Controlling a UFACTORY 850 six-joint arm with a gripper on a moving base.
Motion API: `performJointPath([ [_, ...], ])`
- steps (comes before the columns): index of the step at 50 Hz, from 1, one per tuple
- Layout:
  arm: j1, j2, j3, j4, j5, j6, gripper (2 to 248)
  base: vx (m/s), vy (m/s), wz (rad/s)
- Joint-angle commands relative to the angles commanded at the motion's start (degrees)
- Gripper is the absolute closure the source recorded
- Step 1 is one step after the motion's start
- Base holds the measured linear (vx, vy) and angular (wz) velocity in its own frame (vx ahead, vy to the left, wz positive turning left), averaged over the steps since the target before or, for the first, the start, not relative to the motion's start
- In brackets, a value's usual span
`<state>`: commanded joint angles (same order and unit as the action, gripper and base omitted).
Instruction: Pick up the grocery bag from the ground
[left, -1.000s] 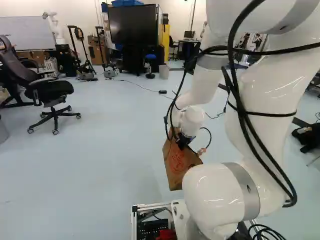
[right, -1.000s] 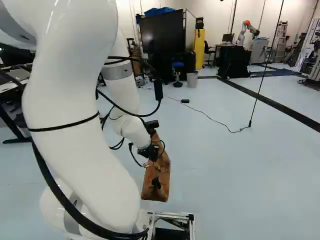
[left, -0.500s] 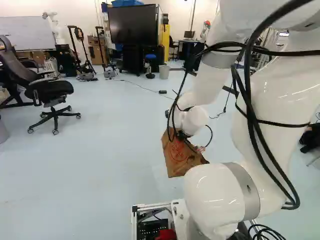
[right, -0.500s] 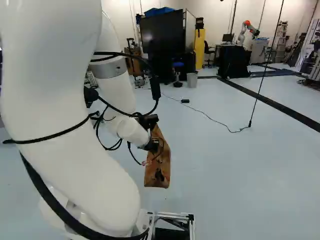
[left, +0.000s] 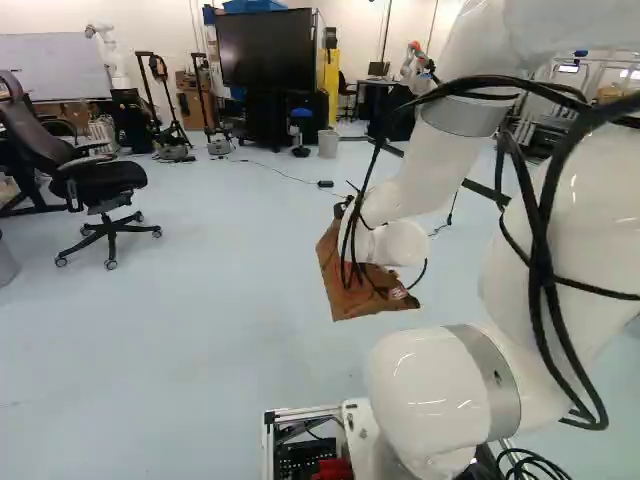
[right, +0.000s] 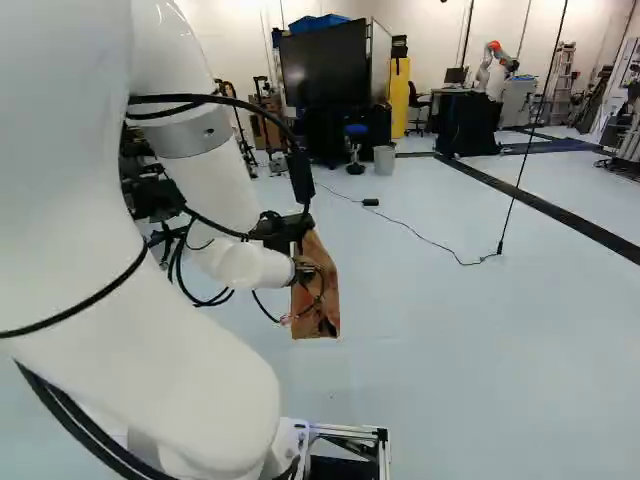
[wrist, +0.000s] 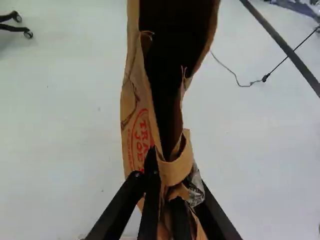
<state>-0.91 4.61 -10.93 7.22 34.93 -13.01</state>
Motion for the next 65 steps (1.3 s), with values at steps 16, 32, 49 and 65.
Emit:
performJointPath([
  [16,0.4,4.7,2.4,-3.0,6.2,5.4,229,0.000,0.000,0.000],
  [32,0.6,8.1,4.2,-5.2,10.8,9.3,229,0.000,0.000,0.000],
  [49,0.8,10.5,5.5,-6.6,13.9,12.0,229,0.000,0.000,0.000],
  [65,0.9,11.4,5.9,-7.2,15.0,13.0,229,0.000,0.000,0.000],
])
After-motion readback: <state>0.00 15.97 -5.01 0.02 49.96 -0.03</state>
